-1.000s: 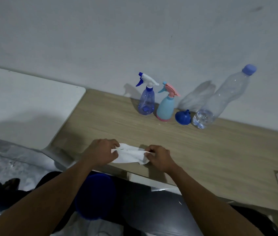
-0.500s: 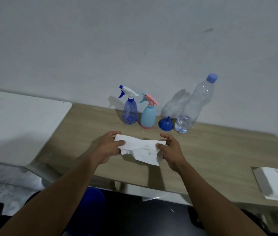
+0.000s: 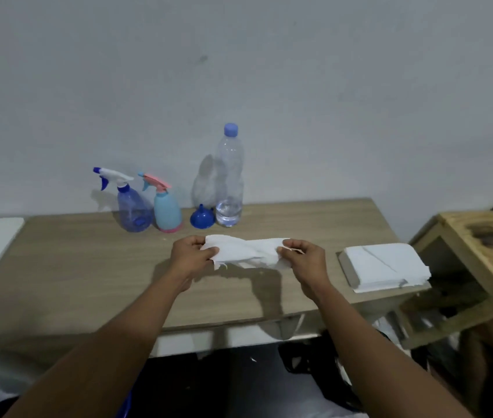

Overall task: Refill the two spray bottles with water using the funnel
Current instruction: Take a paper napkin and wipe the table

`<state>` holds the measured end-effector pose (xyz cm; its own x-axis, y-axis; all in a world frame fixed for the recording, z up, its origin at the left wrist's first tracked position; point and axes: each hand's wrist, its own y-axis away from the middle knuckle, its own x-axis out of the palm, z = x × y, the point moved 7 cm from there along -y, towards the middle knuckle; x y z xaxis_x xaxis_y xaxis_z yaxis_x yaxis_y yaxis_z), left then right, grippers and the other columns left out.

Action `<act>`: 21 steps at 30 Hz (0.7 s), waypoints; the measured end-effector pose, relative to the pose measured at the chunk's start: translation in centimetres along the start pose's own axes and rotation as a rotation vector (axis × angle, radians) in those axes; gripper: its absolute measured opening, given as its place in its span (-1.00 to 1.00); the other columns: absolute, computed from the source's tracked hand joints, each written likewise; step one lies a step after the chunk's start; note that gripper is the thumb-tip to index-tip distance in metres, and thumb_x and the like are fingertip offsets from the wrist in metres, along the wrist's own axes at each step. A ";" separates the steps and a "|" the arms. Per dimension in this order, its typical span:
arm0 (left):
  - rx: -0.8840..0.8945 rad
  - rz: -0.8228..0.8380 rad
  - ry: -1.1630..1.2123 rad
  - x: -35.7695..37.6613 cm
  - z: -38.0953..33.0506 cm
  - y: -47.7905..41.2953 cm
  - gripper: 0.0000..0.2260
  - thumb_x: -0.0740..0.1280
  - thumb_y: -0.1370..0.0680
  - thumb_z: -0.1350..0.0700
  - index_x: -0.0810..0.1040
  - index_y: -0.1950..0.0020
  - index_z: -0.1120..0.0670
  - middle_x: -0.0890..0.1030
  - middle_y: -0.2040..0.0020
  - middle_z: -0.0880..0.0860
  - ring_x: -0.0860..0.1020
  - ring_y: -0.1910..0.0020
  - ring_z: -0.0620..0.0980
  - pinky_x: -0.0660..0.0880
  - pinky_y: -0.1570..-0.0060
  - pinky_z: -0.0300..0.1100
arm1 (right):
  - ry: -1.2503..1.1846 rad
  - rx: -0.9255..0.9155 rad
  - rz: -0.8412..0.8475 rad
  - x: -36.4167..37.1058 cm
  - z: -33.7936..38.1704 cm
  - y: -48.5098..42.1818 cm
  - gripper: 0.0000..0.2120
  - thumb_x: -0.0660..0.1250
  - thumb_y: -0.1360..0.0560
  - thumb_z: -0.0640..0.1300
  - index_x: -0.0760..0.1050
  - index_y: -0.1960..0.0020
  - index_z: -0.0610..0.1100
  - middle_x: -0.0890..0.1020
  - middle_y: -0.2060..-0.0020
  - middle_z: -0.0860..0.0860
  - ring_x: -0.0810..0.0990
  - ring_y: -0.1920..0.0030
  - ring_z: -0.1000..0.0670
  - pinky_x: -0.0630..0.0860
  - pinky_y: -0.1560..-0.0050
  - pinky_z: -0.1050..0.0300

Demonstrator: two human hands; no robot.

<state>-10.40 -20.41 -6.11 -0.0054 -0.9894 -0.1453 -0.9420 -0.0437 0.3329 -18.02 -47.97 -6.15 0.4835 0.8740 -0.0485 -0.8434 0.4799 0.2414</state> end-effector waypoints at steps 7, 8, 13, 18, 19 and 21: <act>-0.019 0.076 0.026 13.9 1.5 7.6 -0.75 0.42 -0.45 0.42 0.59 -0.10 0.25 0.68 0.02 0.21 0.66 0.16 0.14 0.66 0.31 -0.11 | 0.132 -0.035 0.020 -15.3 -1.4 0.7 -0.81 0.50 -0.46 -0.26 0.66 -0.06 -0.10 0.66 -0.10 0.06 0.64 -0.02 0.07 0.54 -0.16 0.09; -0.029 0.081 0.024 15.7 2.4 8.6 -0.76 0.42 -0.45 0.42 0.60 -0.09 0.24 0.69 0.02 0.20 0.67 0.15 0.15 0.66 0.27 -0.08 | 0.150 -0.033 0.025 -17.3 -2.1 0.9 -0.82 0.51 -0.46 -0.26 0.66 -0.03 -0.09 0.68 -0.08 0.05 0.65 0.00 0.03 0.55 -0.14 0.08; -0.143 0.129 -0.004 23.1 8.4 13.3 -0.76 0.48 -0.43 0.36 0.61 -0.07 0.23 0.71 0.05 0.15 0.69 0.07 0.15 0.64 0.03 0.14 | 0.233 0.052 0.017 -26.4 -7.5 2.2 -0.89 0.55 -0.43 -0.25 0.65 0.17 -0.08 0.72 0.15 -0.08 0.63 0.13 -0.03 0.57 0.05 0.11; -0.272 0.194 -0.017 29.0 14.9 16.5 -0.78 0.43 -0.47 0.40 0.58 -0.10 0.30 0.68 0.00 0.21 0.67 0.14 0.14 0.65 0.20 -0.03 | 0.271 0.188 -0.023 -33.2 -13.7 3.7 -0.86 0.50 -0.46 -0.35 0.66 0.15 -0.12 0.70 0.17 0.04 0.66 0.10 0.07 0.60 0.01 0.26; -0.290 0.221 -0.037 30.1 15.9 17.0 -0.79 0.42 -0.48 0.40 0.58 -0.10 0.27 0.67 -0.02 0.19 0.67 0.16 0.12 0.64 0.27 -0.10 | 0.273 0.225 -0.016 -34.2 -15.1 4.0 -0.83 0.48 -0.47 -0.36 0.66 0.14 -0.09 0.69 0.15 0.07 0.65 0.06 0.10 0.60 -0.07 0.18; -0.328 0.280 -0.099 32.1 17.8 17.7 -0.77 0.42 -0.47 0.38 0.60 -0.11 0.22 0.68 -0.02 0.14 0.67 0.17 0.07 0.59 0.30 -0.17 | 0.281 0.305 -0.002 -35.7 -17.9 4.3 -0.79 0.45 -0.49 -0.36 0.66 0.12 -0.05 0.67 0.09 0.06 0.65 -0.01 0.03 0.58 -0.16 0.03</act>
<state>-33.26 -50.43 -21.44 -0.2924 -0.9520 -0.0911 -0.7434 0.1663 0.6478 -43.12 -75.71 -20.70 0.3666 0.8800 -0.3021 -0.7138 0.4743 0.5153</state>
